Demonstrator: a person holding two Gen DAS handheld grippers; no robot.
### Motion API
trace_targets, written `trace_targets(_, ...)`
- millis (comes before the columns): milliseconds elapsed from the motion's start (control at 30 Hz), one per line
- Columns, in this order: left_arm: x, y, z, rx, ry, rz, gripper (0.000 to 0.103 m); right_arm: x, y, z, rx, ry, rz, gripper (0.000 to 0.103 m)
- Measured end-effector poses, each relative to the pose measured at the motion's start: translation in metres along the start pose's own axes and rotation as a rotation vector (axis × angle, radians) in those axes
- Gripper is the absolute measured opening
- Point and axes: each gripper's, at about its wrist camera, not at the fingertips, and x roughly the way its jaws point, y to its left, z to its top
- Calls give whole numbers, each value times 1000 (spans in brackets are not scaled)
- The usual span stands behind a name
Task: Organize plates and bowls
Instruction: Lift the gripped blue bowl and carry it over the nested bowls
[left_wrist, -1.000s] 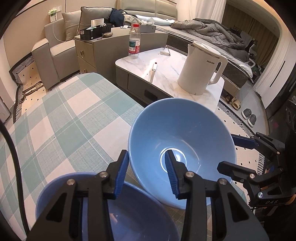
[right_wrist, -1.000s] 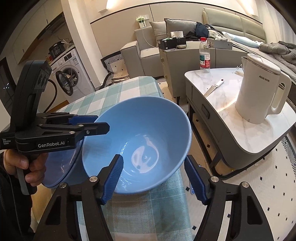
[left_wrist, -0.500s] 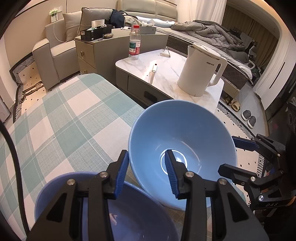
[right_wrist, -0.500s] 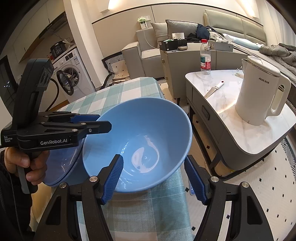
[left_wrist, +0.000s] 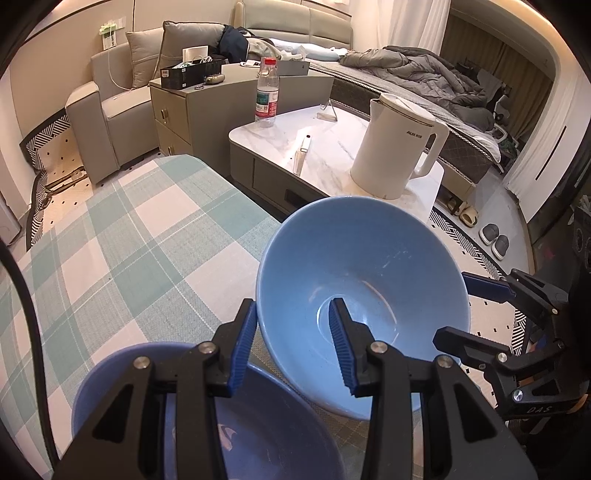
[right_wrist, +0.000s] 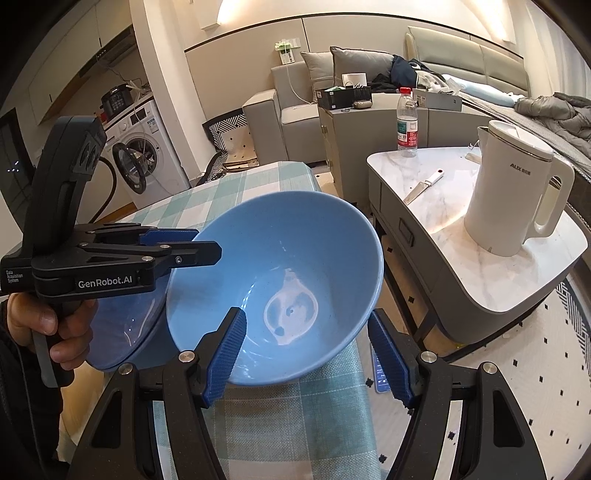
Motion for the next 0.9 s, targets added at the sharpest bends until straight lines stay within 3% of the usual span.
trace_targets(900, -45, -8, -3, 7, -89, -2, 39, -39, 21, 1, -46, -77, -23, 71)
